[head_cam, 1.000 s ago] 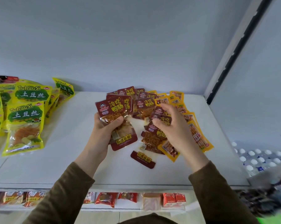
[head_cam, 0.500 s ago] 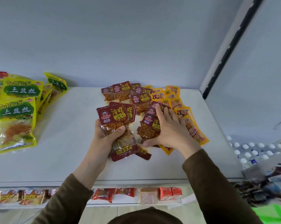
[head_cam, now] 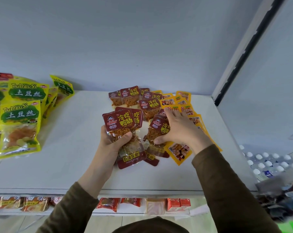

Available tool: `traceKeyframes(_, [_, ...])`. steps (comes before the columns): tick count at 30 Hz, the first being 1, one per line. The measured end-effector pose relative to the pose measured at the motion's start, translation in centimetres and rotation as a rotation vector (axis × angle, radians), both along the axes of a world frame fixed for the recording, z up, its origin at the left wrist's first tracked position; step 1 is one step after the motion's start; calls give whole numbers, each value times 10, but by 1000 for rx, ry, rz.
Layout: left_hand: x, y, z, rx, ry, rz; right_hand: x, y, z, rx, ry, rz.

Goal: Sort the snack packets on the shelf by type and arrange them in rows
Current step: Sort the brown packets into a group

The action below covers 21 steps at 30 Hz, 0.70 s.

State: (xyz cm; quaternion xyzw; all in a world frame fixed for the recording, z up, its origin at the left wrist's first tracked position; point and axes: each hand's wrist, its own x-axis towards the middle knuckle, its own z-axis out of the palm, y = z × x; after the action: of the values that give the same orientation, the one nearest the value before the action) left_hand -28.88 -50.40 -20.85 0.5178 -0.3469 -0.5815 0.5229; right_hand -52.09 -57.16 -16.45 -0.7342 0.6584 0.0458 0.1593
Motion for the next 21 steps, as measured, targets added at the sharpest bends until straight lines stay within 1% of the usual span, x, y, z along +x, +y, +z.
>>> traceKeyframes(3, [-1, 0, 0, 5, -1, 2, 3, -1, 0, -25, -28, 15])
traceKeyframes(5, [-1, -1, 1, 9, -4, 7, 3, -5, 0, -49, -121, 38])
traceKeyframes(8, [0, -2, 0, 16, 14, 15, 0, -12, -1, -151, -403, -12])
traceKeyframes(9, [0, -2, 0, 19, 16, 20, -1, -14, -1, -179, -469, -25])
traceKeyframes(11, [0, -2, 1, 20, 17, 26, -3, -17, -2, -181, -571, -20])
traceKeyframes(13, [0, -2, 1, 16, 36, 29, -4, -18, -2, -185, -714, -18])
traceKeyframes(18, [9, -4, 5, 54, 145, 116, -24, -14, 18, -263, -1155, -89])
traceKeyframes(21, [19, -9, 9, 71, 161, 164, -44, -7, 36, -279, -1426, -78])
